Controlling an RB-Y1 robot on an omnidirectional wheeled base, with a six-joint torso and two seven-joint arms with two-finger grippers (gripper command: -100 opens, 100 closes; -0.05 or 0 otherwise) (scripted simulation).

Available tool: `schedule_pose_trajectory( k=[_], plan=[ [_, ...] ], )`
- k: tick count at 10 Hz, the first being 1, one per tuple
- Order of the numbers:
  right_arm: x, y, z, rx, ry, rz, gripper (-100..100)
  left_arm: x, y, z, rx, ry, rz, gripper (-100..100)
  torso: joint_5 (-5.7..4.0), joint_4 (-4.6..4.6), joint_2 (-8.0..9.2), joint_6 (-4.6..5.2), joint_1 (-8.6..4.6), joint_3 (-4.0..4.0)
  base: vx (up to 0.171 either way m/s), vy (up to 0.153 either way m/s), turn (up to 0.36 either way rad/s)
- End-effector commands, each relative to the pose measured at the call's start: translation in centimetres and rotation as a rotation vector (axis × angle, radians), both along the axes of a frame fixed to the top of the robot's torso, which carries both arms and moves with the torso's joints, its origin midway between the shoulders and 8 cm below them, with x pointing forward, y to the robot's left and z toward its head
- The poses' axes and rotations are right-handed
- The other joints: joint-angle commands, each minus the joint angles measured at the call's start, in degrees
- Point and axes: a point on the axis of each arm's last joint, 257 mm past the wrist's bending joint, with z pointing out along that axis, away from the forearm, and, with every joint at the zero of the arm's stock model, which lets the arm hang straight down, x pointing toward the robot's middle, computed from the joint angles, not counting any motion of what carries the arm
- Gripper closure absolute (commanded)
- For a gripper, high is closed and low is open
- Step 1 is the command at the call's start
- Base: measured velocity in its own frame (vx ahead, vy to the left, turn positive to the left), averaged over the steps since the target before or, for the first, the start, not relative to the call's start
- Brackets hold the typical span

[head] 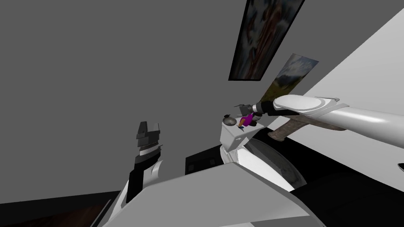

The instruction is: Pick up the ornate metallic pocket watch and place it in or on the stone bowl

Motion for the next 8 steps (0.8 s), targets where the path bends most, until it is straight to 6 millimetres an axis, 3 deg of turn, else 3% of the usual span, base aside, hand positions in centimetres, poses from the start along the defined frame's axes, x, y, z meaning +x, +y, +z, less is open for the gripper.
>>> schedule_pose_trajectory(
  k=[1,2,3,8],
  plan=[
    [0.29,0.74,1.6,-0.002,-0.001,0.011,-100,0.0,0.0,0.0,0.0,0.0,0.0,0,0.0,0.0,0.0,0.0,0.0,0.0,-0.004,0.002,-0.059],
    [0.13,0.32,0.99,-0.001,-0.002,0.006,-100,0.0,0.0,0.0,0.0,0.0,0.0,0,0.0,0.0,0.0,0.01,0.0,0.0,-0.001,0.002,-0.013],
    [0.11,0.37,1.08,0.0,-0.001,0.006,0,0.0,0.0,0.0,0.0,0.0,0.0,0,-0.02,-0.01,-0.01,-0.01,-0.02,-0.01,0.0,0.0,0.0],
    [0.12,0.37,1.07,0.0,-0.001,0.006,0,0.0,0.0,0.0,0.0,0.0,0.0,0,-0.03,-0.01,-0.02,-0.01,-0.04,-0.02,0.0,0.0,0.0]
  ],
)
